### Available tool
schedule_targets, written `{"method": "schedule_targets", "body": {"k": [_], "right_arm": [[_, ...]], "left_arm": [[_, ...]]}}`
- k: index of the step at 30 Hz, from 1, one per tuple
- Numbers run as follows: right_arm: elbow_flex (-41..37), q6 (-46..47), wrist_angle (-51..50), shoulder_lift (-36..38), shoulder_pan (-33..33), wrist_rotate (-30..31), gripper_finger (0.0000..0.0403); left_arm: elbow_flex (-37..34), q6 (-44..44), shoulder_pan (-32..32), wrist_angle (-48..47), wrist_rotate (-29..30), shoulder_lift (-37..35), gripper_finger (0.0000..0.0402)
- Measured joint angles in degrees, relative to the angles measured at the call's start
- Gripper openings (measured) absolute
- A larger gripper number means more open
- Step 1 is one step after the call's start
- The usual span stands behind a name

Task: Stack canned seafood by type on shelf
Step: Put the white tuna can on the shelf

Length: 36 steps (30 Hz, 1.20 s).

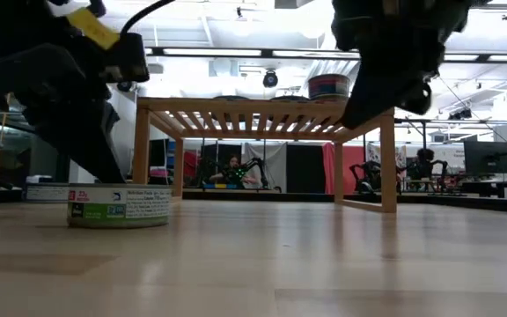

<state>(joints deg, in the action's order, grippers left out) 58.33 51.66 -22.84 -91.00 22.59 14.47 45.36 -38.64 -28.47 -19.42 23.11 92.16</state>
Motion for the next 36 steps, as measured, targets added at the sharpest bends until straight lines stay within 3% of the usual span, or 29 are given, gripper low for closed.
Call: {"method": "schedule_targets", "body": {"k": [5, 12, 16, 21, 24, 30, 36], "right_arm": [[5.84, -2.85, -7.17, -1.93, 1.44, 0.2, 0.0001], [6.53, -0.42, -13.18, 0.01, 6.18, 0.89, 0.0], [6.53, 3.72, -16.19, 0.0, 8.7, 1.25, 0.0], [6.53, 4.88, -14.69, -0.27, 9.37, 0.0, 0.0], [6.52, 2.98, -11.75, -1.7, 7.6, -1.32, 0.0], [6.49, -5.49, 1.88, -9.76, 2.64, -10.1, 0.0], [6.44, -5.94, 11.66, -19.45, -1.54, -10.86, 0.0]], "left_arm": [[0.01, 6.57, 0.24, 8.78, -0.66, 2.56, 0.0], [1.54, 15.42, 4.01, 27.12, -0.88, 9.01, 0.0], [8.82, 18.36, 5.86, 20.18, -0.75, 11.7, 0.0], [15.83, 17.46, 5.62, 4.33, -0.78, 8.05, 0.0], [12.66, 13.81, 3.31, 2.89, -1.3, 2.93, 0.0], [-3.75, -3.8, -3.24, 10.45, -0.39, -7.5, 0.0], [-8.77, -9.17, -3.74, 17.33, 0.09, -6.3, 0.0]]}}
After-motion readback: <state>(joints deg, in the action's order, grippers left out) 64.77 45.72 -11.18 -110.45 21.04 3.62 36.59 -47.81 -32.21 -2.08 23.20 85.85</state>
